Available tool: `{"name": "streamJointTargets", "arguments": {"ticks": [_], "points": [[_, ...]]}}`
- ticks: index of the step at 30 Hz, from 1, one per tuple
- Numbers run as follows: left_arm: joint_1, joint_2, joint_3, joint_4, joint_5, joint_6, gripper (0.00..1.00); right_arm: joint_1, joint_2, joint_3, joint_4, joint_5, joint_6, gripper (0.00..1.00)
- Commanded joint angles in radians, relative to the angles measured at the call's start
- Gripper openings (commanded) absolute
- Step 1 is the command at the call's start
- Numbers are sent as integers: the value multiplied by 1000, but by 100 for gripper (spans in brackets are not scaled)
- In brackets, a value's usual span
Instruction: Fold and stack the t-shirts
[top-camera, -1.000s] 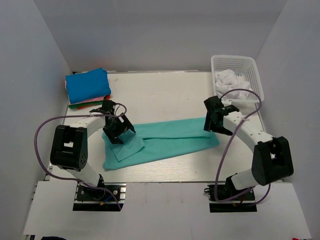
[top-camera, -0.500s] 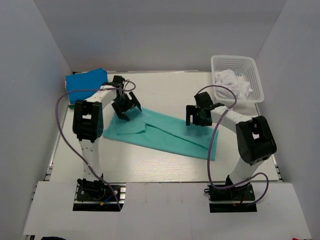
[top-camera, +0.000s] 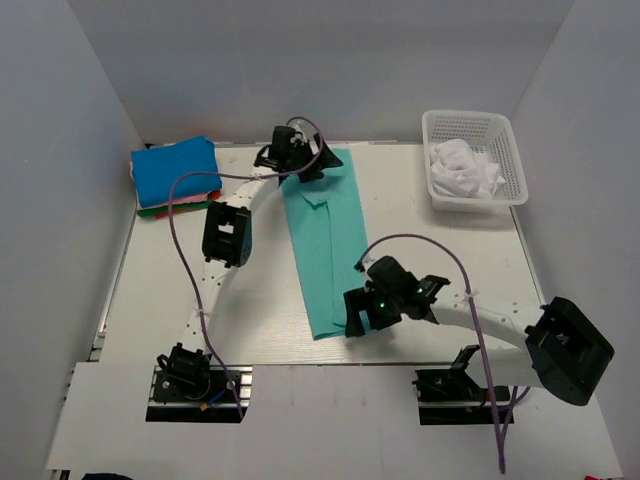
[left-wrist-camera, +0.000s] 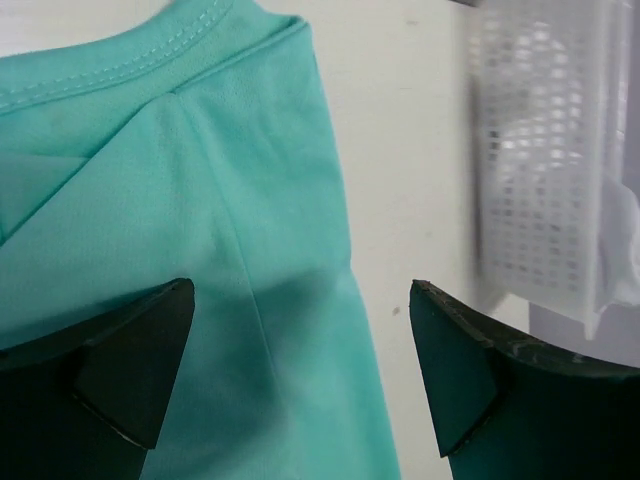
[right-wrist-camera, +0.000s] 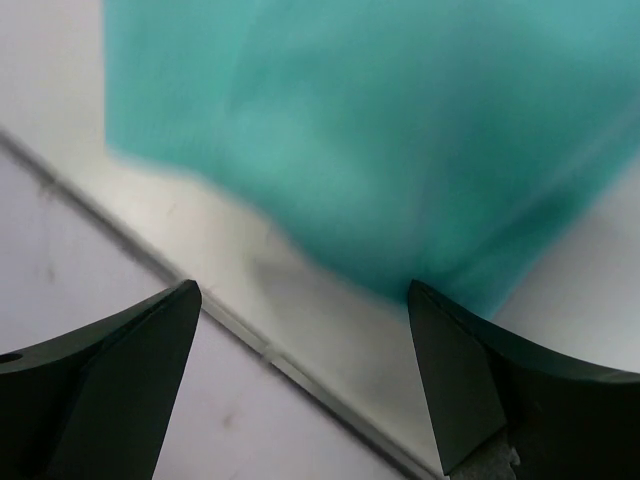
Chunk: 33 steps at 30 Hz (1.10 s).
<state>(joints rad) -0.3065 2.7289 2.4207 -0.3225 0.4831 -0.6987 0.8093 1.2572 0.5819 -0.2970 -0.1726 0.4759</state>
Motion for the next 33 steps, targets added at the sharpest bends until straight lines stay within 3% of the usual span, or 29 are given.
{"name": "streamJointTargets", "arguments": {"ticks": [1,5,9,12,18,21,24,25,27,30,33], "points": [[-92,118,21,194,34,-53,100,128,-51,-24,-36,-65,86,90],[-103,173,27,365,43,-177,100,229,-38,28,-80,30,49,90],[-103,151,46,411,16,-164,100,243,-33,78,-132,100,6,90],[-103,39,57,361,-15,-119,100,241,-76,125,-174,200,-16,90],[-114,-377,2,129,-89,78,100,231,-163,214,-215,344,-80,90],[-114,-606,-119,-33,-116,146,100,232,-156,222,-235,340,-129,90],[-114,-771,-334,-200,-140,160,100,228,-127,220,-290,367,-128,90],[-114,-881,-485,-228,-164,185,100,226,-124,232,-310,404,-79,90],[-126,-987,-647,-304,-196,171,100,225,-120,223,-327,423,-50,90],[-158,-1168,-1025,-340,-230,76,100,211,-108,171,-278,415,-1,90],[-201,-1253,-1216,-410,-169,44,100,192,-75,150,-269,398,33,90]]}}
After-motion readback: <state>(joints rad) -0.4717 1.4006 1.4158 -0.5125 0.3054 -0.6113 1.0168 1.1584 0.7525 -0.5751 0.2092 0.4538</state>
